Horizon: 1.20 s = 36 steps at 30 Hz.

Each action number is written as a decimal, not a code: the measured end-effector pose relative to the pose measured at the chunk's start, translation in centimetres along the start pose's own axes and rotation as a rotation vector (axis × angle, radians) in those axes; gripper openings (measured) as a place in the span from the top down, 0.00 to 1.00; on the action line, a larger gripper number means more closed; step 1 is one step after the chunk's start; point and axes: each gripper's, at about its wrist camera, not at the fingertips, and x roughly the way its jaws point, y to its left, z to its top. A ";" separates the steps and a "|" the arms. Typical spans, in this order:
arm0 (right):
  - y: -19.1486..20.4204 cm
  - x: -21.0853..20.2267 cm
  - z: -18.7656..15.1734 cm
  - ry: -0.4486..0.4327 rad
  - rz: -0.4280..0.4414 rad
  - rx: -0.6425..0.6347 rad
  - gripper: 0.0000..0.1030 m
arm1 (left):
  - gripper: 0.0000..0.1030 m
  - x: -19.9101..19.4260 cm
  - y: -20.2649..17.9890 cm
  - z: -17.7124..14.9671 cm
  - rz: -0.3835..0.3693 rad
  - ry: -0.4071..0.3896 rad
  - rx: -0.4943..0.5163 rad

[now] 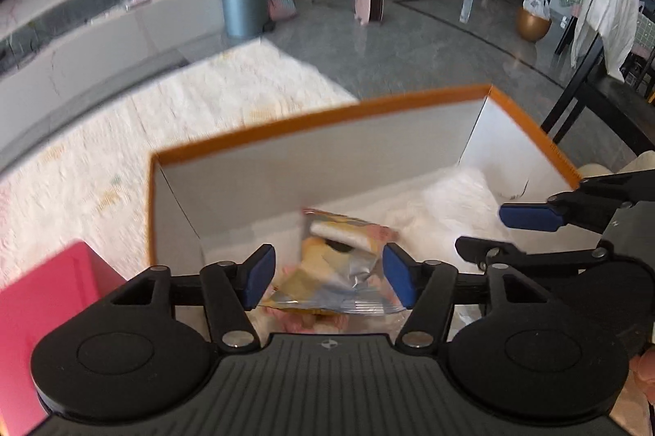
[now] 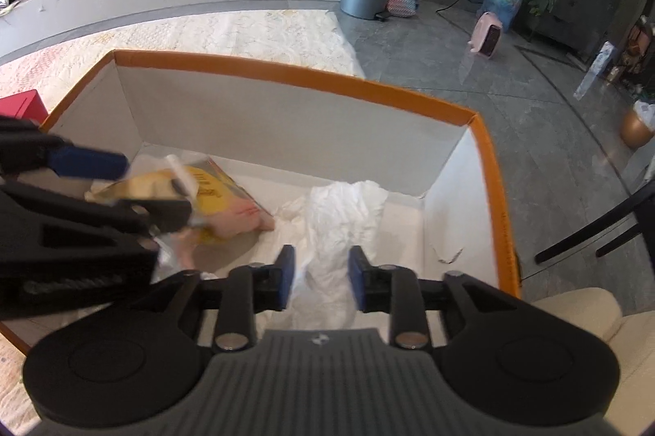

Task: Organize soft objects
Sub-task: 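Withdraw both open tools from the orange box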

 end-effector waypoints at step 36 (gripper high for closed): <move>11.9 -16.4 -9.7 -0.320 0.248 0.081 0.37 | 0.26 -19.7 9.3 -16.4 0.259 -0.274 -0.308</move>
